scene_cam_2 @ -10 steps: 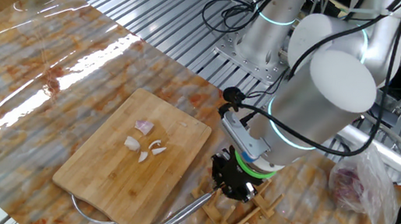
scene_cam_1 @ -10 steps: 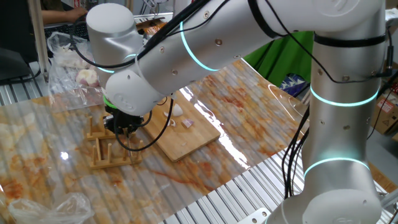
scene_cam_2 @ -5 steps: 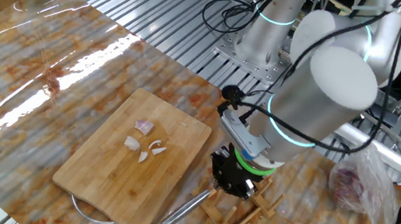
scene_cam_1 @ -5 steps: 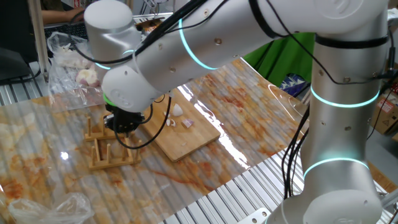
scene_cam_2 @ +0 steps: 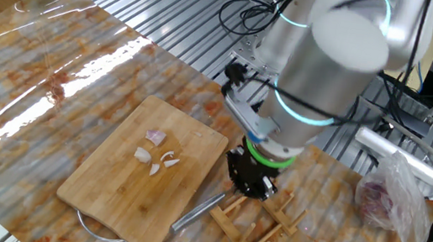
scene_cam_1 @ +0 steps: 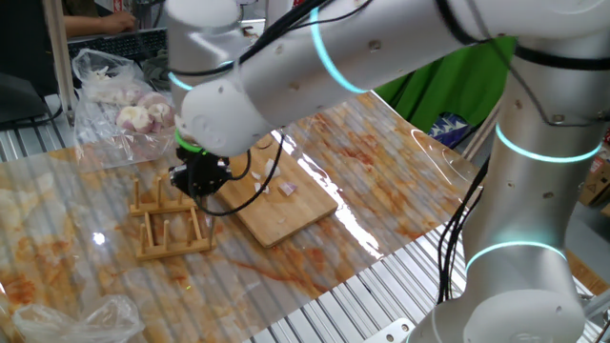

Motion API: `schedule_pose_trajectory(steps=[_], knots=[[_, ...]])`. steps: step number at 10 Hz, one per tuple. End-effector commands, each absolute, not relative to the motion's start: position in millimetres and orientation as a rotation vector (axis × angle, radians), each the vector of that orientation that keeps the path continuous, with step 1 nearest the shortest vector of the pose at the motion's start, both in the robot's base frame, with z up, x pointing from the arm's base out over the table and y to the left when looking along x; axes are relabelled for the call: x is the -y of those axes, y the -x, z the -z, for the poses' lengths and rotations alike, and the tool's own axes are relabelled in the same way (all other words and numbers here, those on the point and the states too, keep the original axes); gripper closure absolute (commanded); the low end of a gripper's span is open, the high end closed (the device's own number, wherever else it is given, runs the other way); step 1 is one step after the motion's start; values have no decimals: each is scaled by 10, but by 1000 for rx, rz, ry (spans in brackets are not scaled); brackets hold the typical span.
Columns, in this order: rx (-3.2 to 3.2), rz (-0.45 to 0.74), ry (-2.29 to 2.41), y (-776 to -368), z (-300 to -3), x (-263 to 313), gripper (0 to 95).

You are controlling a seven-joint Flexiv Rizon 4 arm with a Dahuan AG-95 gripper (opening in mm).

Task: Chop the onions

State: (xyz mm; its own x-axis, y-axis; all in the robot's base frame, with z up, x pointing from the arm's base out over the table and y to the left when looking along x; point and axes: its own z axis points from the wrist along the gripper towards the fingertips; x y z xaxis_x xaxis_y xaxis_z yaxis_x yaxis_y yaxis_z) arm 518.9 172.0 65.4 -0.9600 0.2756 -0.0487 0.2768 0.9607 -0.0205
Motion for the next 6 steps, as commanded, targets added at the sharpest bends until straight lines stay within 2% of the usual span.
schedule_pose_trajectory(steps=[1,4,6], knots=[[-3068,-1,-477,-5216,-808,-1783,950],[-3067,-6,-489,-5293,-1034,-1893,950],[-3076,-77,-506,-5365,-1228,-1841,950]])
